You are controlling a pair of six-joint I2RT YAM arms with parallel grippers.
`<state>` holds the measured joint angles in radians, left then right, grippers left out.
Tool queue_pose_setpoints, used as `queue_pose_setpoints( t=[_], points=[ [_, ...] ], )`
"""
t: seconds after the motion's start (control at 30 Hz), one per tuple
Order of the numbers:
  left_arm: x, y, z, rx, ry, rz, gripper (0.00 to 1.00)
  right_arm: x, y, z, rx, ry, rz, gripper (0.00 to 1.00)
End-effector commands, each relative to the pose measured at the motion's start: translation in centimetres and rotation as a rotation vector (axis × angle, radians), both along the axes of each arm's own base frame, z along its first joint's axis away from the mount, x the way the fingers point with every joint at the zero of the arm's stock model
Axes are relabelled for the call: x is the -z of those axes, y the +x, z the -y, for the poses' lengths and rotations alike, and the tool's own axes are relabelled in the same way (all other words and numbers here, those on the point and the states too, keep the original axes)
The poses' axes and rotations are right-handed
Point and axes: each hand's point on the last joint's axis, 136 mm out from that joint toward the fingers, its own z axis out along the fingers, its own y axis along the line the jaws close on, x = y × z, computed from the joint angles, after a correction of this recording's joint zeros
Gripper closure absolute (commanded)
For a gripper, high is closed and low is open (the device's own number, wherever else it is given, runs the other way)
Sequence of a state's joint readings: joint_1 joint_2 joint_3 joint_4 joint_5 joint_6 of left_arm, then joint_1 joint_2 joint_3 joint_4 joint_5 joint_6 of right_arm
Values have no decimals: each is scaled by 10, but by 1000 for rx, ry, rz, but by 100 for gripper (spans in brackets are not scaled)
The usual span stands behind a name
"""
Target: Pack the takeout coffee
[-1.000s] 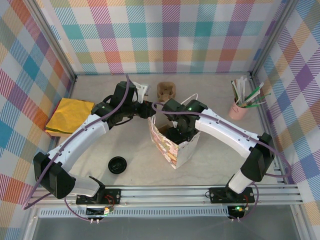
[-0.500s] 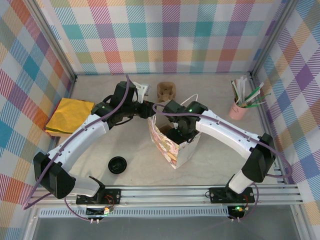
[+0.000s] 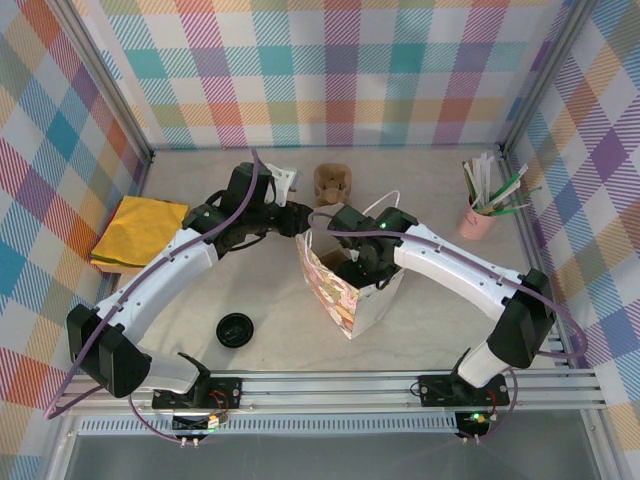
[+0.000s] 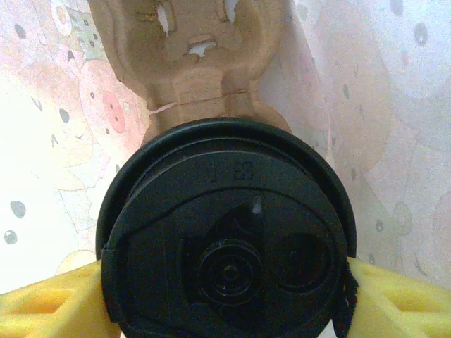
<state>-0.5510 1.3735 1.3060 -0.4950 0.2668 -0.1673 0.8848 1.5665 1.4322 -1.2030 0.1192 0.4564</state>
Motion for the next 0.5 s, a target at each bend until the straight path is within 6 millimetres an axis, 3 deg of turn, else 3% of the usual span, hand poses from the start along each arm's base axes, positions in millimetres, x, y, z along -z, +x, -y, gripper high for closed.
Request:
queue_pose_setpoints(
  t=[0.0,0.47],
  points=[
    [0,4,-2,-17,1,7,68,-3,-5,0,0,18,2,30],
    [1,4,-1,-16,1,5,68,2,-6,1,3,10,-4,30]
  ],
)
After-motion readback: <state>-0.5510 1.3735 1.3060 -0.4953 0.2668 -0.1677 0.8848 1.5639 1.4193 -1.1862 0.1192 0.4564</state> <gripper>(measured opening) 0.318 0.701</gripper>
